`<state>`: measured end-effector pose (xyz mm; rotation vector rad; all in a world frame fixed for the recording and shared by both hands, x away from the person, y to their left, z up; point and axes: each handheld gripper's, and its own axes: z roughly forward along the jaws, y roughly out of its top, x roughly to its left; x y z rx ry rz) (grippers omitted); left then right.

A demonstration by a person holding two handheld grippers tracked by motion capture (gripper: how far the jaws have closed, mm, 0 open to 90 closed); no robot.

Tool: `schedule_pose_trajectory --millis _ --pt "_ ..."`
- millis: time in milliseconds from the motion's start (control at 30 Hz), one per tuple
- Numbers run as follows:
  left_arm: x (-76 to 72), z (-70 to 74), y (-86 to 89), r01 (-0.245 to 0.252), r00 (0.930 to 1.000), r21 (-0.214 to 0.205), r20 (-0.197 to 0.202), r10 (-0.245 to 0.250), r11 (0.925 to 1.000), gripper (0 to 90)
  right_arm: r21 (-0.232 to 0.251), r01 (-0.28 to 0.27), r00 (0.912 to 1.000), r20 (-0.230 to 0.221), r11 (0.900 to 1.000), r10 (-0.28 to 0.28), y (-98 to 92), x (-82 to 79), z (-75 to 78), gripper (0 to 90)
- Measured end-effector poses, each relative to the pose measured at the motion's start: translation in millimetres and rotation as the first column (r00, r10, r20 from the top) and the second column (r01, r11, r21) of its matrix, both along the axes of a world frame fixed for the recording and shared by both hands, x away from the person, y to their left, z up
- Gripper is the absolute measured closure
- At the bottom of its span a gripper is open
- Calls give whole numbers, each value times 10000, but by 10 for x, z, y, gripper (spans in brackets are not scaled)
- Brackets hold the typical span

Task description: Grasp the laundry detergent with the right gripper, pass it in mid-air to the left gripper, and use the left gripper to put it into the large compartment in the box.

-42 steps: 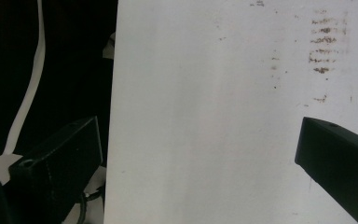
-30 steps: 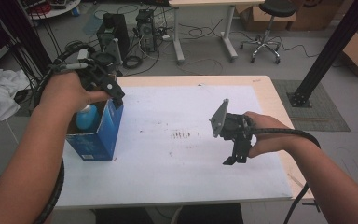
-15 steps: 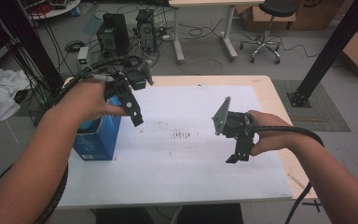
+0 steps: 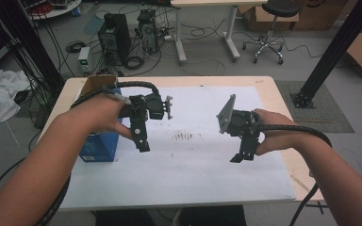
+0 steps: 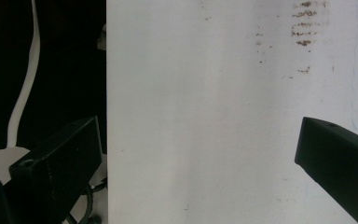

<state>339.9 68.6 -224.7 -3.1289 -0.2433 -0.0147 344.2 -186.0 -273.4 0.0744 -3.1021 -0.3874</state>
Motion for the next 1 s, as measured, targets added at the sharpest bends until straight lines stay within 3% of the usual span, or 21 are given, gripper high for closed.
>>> schedule_pose_trajectory --millis 233,1000 --pt "-38 -58 -59 450 9990 -101 -68 -450 9989 1 -133 -8 10000 -25 9999 8 19 -30 -1 3" --pt "90 -83 -93 580 9980 -609 -208 -594 9965 1 -192 132 9999 -72 9997 -133 3 122 2 3"
